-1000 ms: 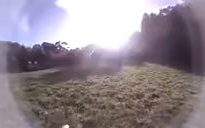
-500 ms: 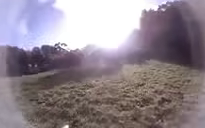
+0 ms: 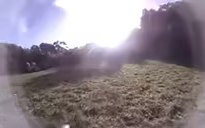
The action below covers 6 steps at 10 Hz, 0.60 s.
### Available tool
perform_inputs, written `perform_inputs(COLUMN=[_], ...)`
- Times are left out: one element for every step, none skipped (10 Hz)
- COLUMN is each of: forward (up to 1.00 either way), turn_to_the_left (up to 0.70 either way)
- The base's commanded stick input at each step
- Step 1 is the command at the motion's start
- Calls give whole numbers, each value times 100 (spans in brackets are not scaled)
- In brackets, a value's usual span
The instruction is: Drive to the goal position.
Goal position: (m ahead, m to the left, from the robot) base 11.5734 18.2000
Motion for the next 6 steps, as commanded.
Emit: perform_inputs(forward=[70,70,70,70,70,70], turn_to_the_left=[0,0,0,0,0,0])
